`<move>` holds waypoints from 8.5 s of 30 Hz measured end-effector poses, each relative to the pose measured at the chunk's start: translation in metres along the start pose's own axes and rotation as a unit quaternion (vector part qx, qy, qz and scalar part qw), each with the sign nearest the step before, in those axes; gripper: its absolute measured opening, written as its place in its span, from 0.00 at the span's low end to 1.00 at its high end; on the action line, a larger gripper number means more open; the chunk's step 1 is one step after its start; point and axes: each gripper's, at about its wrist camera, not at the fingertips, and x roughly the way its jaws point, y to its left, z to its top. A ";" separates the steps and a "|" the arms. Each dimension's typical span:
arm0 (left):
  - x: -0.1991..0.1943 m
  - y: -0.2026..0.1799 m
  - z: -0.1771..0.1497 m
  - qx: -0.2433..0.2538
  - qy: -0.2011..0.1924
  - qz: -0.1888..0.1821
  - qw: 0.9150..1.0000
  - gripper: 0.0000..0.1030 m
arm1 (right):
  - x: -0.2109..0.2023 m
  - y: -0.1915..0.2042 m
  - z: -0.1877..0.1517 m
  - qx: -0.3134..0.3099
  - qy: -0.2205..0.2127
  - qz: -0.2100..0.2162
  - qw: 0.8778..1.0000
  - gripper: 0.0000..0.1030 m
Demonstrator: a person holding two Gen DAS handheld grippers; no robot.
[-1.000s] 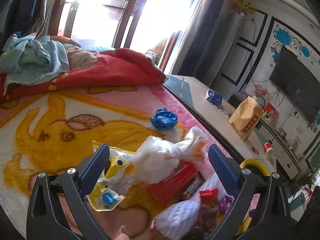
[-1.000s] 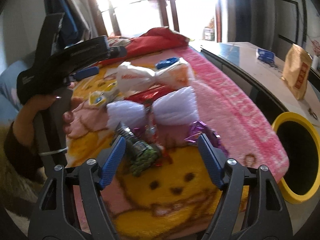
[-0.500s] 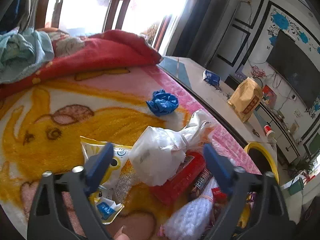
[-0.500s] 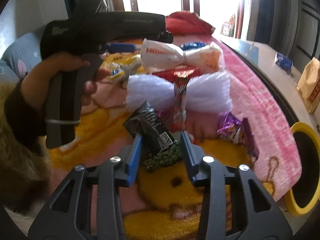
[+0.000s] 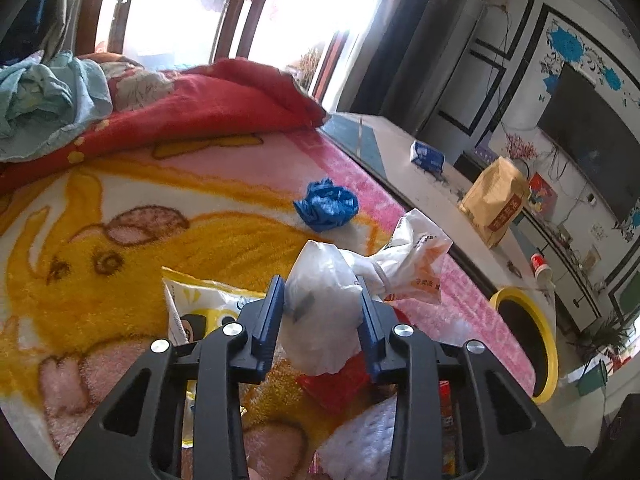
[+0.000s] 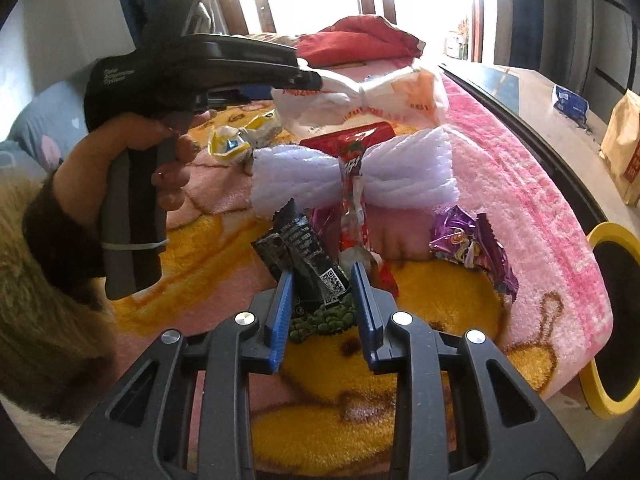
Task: Collect trash
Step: 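Grasp the white plastic bag with the left gripper while the right grasps the dark snack packet, then carry the white plastic bag and dark snack packet over the bin, then open both grippers to drop the white bag and snack packet into the bin, then move both grippers back toward the remaining trash on the blanket, then grasp the blue glove with the left gripper while the right grasps the red snack wrapper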
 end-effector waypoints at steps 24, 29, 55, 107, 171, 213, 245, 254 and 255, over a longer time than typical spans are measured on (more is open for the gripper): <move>-0.055 -0.027 0.013 0.004 -0.066 -0.030 0.997 0.30 | -0.045 -0.045 0.023 0.062 -0.086 -0.020 0.994 0.21; -0.055 -0.039 0.012 0.016 -0.064 -0.041 0.997 0.30 | -0.053 -0.059 0.025 0.076 -0.098 -0.032 0.992 0.21; -0.032 -0.110 0.005 0.083 -0.035 -0.091 0.992 0.30 | -0.108 -0.146 0.025 0.167 -0.164 -0.122 0.965 0.21; 0.032 -0.237 -0.031 0.197 0.022 -0.149 0.969 0.30 | -0.155 -0.280 -0.026 0.327 -0.171 -0.273 0.889 0.21; 0.028 -0.245 -0.041 0.181 0.002 -0.145 0.973 0.91 | -0.128 -0.265 -0.018 0.294 -0.145 -0.259 0.909 0.61; -0.004 -0.122 0.000 0.064 -0.050 -0.046 0.996 0.92 | -0.094 -0.144 0.018 0.151 -0.152 -0.149 0.965 0.65; 0.056 -0.024 0.051 0.022 0.010 0.038 0.999 0.77 | -0.014 -0.034 0.023 0.025 -0.072 -0.047 0.996 0.45; 0.114 -0.020 0.065 0.021 0.084 0.040 0.995 0.68 | 0.006 -0.026 0.018 0.007 -0.042 -0.033 0.999 0.30; 0.117 -0.020 0.065 0.021 0.086 0.042 0.995 0.67 | 0.008 -0.026 0.017 0.008 -0.038 -0.031 0.999 0.29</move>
